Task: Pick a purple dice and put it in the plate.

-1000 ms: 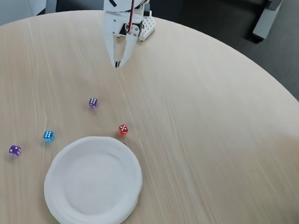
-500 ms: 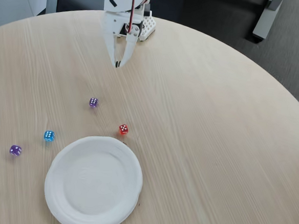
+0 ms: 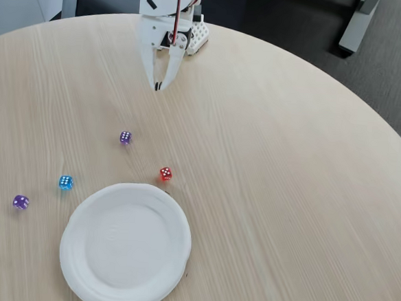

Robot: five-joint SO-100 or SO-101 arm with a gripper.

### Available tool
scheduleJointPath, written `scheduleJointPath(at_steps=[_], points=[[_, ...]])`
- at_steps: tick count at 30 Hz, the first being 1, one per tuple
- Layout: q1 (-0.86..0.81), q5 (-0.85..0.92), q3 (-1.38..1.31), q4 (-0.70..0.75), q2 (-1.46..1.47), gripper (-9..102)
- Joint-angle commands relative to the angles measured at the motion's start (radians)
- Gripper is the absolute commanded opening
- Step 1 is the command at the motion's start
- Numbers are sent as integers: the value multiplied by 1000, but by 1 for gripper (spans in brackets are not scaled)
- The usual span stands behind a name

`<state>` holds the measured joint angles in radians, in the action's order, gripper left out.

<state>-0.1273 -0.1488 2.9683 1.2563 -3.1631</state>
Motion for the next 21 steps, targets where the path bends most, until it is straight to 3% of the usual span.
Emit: scheduleJointPath(at_steps=[1,21], points=[[-8,-5,-5,-12,-11,1],[5,-8,-5,-12,-11,0]])
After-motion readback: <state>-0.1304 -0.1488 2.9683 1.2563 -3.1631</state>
